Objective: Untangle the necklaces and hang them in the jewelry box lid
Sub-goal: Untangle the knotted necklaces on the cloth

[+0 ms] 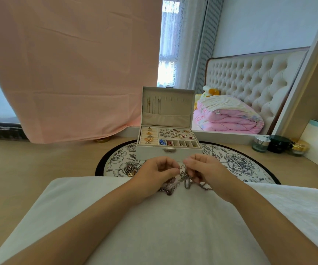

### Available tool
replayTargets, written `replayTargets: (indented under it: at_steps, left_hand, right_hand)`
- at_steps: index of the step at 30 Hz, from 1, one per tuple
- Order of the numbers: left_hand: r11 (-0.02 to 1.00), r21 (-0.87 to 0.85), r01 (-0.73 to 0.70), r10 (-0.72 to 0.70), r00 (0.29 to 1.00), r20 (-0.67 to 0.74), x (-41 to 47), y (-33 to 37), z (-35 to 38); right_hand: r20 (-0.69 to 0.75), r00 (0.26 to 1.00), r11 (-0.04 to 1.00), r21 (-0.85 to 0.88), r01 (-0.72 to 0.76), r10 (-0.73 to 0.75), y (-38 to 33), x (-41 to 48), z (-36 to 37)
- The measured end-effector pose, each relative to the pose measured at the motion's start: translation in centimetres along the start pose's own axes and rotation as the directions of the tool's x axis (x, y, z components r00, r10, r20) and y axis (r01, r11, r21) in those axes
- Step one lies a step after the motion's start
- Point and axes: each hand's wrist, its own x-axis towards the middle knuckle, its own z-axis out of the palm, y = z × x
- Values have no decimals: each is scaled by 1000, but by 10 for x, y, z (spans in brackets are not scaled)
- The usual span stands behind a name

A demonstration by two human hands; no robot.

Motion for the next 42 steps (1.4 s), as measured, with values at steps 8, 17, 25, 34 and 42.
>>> replayTargets:
  at_steps: [8,17,25,34,42]
  left_hand:
    - [948,293,-124,159,983,-96,3,-4,-2]
    - [910,403,-101,131,990,-47,-2,-3,-2]
    - [934,346,-87,143,979,-142,-1,-1,3]
    - [842,507,-186,269,959,-95,-1,0,5]
    - [984,125,-126,134,989,-56,5,-4,0]
  right_hand:
    - [16,999,999,-31,-30,30,-4,-3,1]
    - [-4,999,997,65,45,-45,1,-2,3]
    - [57,994,991,102,84,-90,-2,-3,3]
    - [-61,997,999,-8,39,-39,2,1,4]
    - [5,999,999,26,-46,46,4,0,-3]
